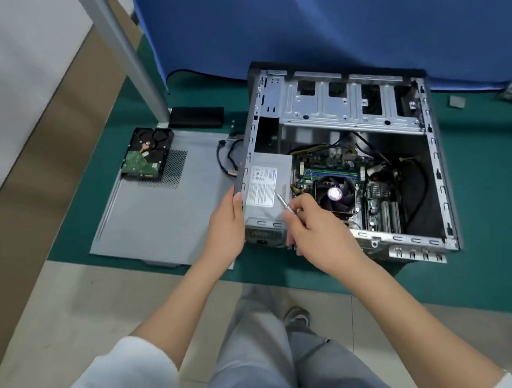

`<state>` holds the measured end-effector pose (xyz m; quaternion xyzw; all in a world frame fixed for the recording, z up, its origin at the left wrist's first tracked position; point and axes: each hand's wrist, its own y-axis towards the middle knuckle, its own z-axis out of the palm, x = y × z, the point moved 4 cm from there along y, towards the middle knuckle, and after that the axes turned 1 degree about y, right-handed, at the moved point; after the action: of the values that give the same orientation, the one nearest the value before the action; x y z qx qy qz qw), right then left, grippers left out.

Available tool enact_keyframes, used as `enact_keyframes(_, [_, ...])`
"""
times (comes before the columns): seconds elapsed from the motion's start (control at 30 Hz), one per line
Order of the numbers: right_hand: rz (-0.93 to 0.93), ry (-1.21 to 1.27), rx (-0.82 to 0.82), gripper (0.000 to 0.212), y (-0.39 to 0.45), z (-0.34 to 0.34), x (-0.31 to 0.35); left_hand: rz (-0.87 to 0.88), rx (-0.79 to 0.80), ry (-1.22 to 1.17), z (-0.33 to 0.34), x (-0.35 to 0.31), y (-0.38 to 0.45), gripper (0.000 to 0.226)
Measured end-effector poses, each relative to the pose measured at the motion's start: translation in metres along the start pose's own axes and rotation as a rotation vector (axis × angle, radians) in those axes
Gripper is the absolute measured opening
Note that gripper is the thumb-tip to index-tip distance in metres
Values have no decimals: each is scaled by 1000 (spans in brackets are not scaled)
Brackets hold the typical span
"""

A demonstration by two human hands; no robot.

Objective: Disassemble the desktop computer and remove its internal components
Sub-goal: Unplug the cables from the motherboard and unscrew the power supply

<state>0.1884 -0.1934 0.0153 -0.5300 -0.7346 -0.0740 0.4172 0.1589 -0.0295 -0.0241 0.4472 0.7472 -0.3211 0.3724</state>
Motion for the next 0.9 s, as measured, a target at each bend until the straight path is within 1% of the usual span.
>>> enact_keyframes(0.13, [142, 390, 32, 12, -17, 20, -6, 5, -19, 51, 1, -3, 1, 38])
enact_keyframes(0.2, [192, 536, 10, 10, -26, 27, -10, 3, -28, 65, 1, -4, 1, 39])
enact_keyframes(0.3, [247, 676, -27, 7, -38, 34, -18, -18, -27, 91, 1, -4, 0, 41])
enact_keyframes(0.37, [268, 747, -15, 3, -45, 37, -22, -31, -27, 102, 1, -5, 0, 42])
enact_keyframes(0.43, [284, 800, 15, 11, -48, 39, -24, -47, -18, 83, 1, -6, 0, 40])
enact_keyframes(0.5, [284, 797, 59, 22, -51, 42, -24, -101, -23, -3, 1, -1, -2, 40])
enact_keyframes(0.53, [281, 793, 80, 26, -52, 43, -23, -160, -36, -84, 1, 4, -7, 44])
enact_keyframes(0.63, [285, 839, 106, 35, -53, 49, -21, -440, -86, -437, 9, 24, -37, 57])
enact_keyframes(0.67, [286, 862, 110, 36, -53, 51, -21, -529, -75, -523, 15, 27, -50, 58])
enact_keyframes(0.7, [288, 885, 115, 36, -53, 53, -21, -611, -30, -574, 23, 28, -60, 59])
enact_keyframes(0.73, [288, 908, 119, 36, -53, 54, -19, -681, 38, -615, 30, 27, -70, 57])
enact_keyframes(0.77, [289, 929, 120, 36, -53, 56, -18, -715, 114, -648, 37, 22, -77, 49])
enact_keyframes(0.8, [289, 945, 119, 36, -52, 56, -17, -715, 198, -666, 43, 16, -82, 37])
enact_keyframes(0.83, [288, 954, 118, 34, -51, 56, -16, -680, 266, -664, 49, 9, -85, 29])
enact_keyframes(0.9, [279, 950, 118, 31, -48, 55, -15, -595, 302, -605, 53, -1, -83, 30])
